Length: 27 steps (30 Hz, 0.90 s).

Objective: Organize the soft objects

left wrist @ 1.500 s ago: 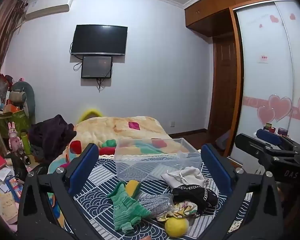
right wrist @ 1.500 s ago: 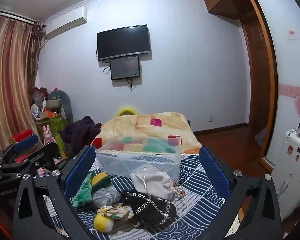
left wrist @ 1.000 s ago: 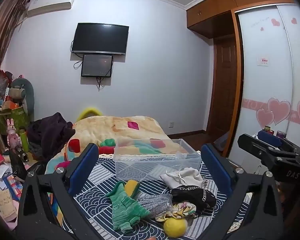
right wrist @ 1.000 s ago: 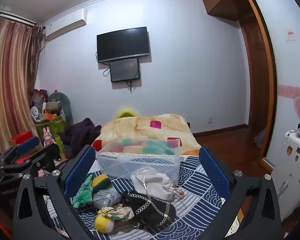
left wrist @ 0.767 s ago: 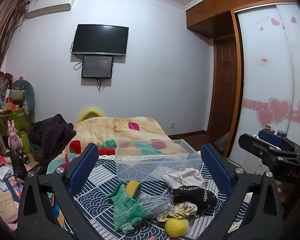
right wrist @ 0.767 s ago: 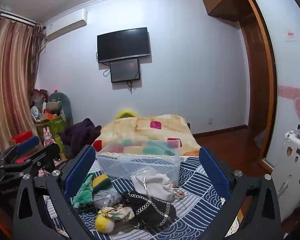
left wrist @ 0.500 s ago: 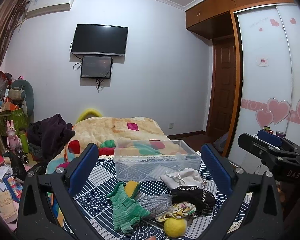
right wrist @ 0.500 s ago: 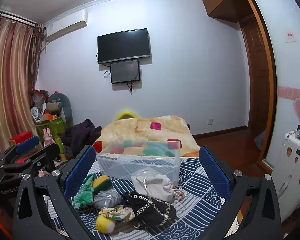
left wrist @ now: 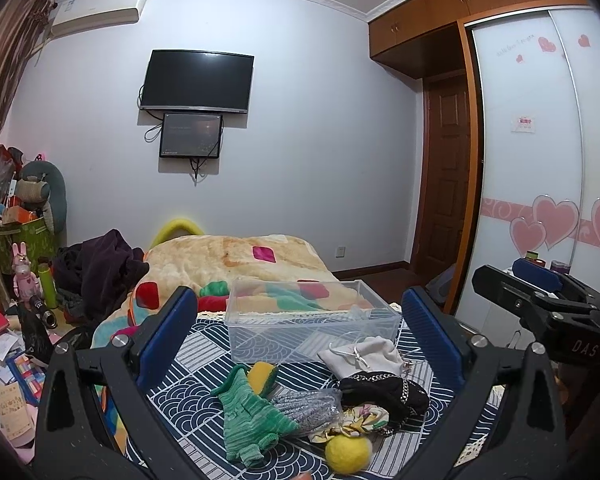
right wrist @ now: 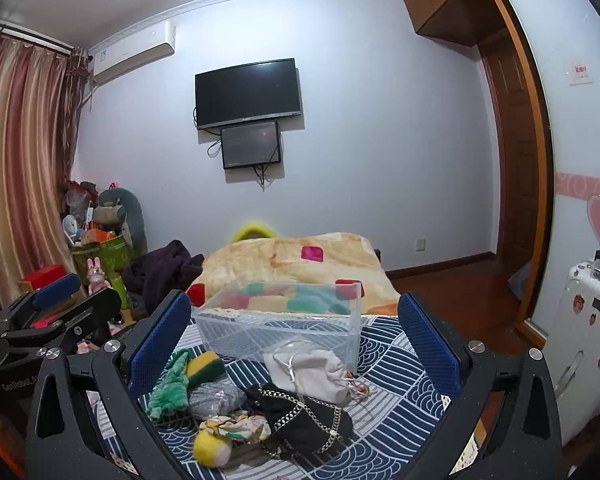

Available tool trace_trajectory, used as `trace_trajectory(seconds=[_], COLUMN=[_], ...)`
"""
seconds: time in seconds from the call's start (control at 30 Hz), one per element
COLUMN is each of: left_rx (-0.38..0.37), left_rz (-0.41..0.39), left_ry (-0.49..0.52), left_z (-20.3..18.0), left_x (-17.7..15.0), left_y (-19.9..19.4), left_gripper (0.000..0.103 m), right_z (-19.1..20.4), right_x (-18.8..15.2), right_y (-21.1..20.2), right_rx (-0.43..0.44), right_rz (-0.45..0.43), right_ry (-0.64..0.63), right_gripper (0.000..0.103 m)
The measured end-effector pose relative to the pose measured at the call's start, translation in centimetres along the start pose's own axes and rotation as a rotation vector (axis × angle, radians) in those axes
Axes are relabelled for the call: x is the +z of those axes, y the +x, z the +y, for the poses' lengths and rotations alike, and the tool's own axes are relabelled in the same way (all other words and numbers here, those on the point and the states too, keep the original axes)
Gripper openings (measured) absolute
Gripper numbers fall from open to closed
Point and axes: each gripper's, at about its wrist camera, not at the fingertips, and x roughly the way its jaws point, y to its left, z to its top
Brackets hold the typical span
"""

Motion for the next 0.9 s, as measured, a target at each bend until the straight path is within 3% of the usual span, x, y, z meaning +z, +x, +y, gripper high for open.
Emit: trace_trajectory(seconds=[0.9], left_rx=[0.007], left_rz=[-0.009], left_ry=[0.007], left_z=[-0.15], left_x=[-0.28], left_y=[-0.04], left_gripper=[0.103], right_z=[0.16], right_x=[0.07], right_y=[-0.07], right_rx=[0.005], right_rz=[-0.005], right_ry=[0.004], right_gripper=[0.103])
